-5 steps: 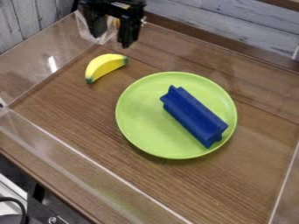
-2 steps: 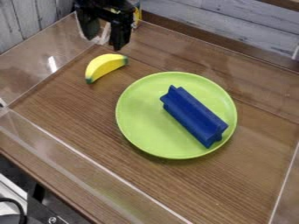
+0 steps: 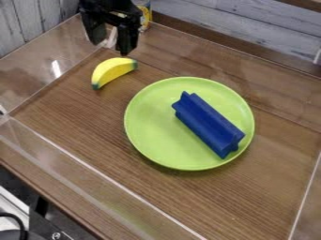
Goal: Put the blue object in the green plate
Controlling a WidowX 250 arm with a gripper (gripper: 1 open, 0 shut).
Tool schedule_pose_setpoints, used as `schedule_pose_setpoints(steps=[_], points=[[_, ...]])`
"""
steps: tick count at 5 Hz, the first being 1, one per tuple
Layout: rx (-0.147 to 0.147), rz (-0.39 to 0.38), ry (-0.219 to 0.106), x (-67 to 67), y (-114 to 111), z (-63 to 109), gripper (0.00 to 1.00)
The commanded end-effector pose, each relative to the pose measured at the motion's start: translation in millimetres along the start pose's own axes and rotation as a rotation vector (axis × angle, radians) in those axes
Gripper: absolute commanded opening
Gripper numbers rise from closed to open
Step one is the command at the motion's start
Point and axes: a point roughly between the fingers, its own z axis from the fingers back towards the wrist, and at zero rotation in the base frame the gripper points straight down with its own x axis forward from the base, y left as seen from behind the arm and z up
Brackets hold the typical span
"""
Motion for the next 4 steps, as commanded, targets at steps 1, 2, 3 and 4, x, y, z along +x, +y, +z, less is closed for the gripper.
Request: schedule_pose_setpoints(steps=[1, 2, 3, 4], points=[[0.020, 0.009, -0.064, 10.3, 10.0, 12.2, 1.00], [0.020, 0.014, -0.076, 14.6, 15.4, 9.3, 1.00], [0.021, 0.019, -0.088, 19.0, 21.3, 5.9, 1.00], [0.022, 0.026, -0.097, 23.0, 26.9, 2.2, 1.00]])
